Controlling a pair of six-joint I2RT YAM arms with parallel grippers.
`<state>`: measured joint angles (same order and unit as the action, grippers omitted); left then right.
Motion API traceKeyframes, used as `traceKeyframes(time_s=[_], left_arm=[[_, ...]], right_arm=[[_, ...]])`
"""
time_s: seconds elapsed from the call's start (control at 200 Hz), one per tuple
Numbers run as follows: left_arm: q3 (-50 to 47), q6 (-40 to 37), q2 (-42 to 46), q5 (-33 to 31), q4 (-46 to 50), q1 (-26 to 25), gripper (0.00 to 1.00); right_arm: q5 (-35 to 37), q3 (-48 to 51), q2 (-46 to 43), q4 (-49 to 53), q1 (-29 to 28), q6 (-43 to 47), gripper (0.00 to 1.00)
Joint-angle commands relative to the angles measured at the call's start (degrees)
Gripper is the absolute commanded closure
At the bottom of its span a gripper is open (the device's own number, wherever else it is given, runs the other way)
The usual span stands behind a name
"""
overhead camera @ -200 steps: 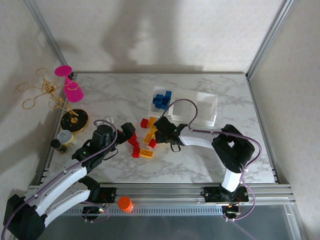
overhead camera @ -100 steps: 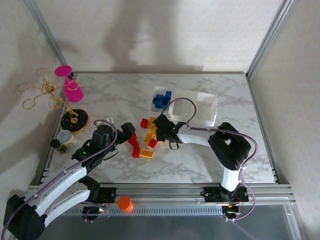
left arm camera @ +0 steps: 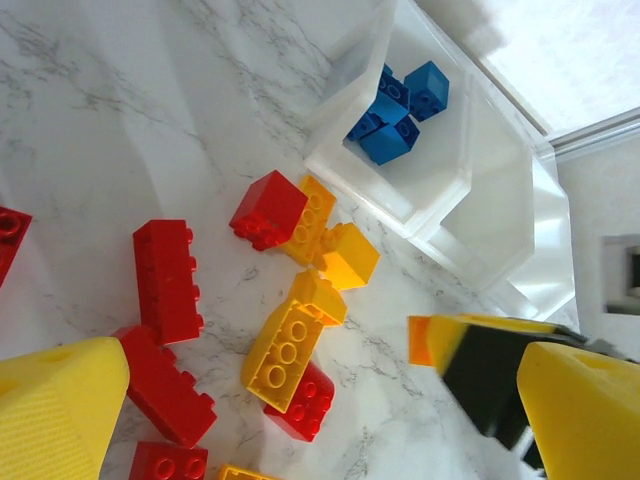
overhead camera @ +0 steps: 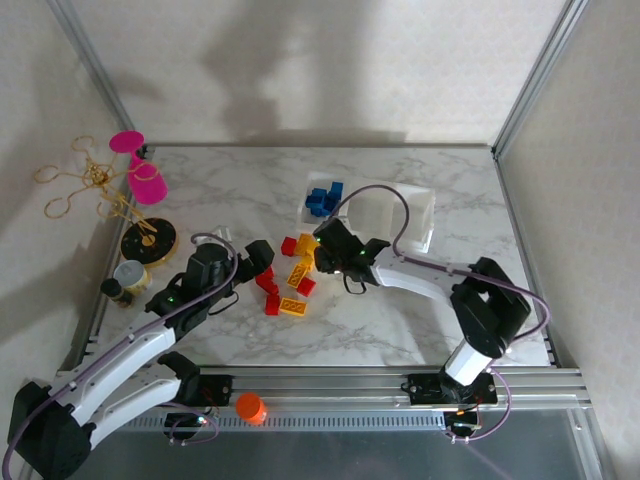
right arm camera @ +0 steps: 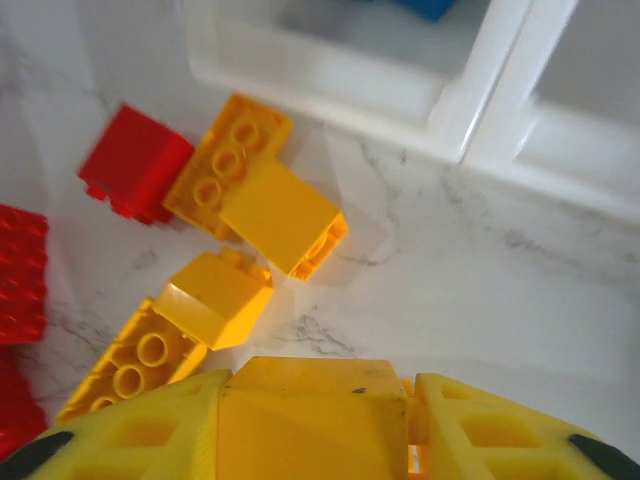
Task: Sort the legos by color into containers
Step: Pick up the lego from the center of the table, then place the lego in the container.
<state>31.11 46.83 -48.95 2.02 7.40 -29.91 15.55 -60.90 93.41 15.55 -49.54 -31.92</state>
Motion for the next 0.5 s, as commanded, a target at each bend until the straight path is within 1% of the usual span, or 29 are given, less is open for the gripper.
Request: traceKeyframes(time_s=[0.0,0.225,0.235,0.3,0.496], left_arm=[[2.76,-1.95,-1.39,1.38,-1.88,-0.54,0.00],[4.65,-2.99,-4.18,1.76,-3.77,-0.59,0.00],[4.72,-2.98,-4.37,1.91,-3.90,-0.63,0.00],[5.39,-3.21,-5.70,2.24,-4.56,-0.59,0.00],[7.10,-3.16,-8.24,1.83,-5.72,-0.61,0.00]], right_arm=[[3.00,-0.83,-2.99,2.54,2.91,1.06,0.60],[4.82,-4.34,-3.43,2.15,9.46,4.45,0.60],[4.90,-4.49,-3.35,2.01,10.67,4.66,0.60],[4.60,-5.64,-2.34,1.01,13.09,5.55,0.60],[4.95,-10.23,3.27,-1.42,16.92,8.40,0.60]])
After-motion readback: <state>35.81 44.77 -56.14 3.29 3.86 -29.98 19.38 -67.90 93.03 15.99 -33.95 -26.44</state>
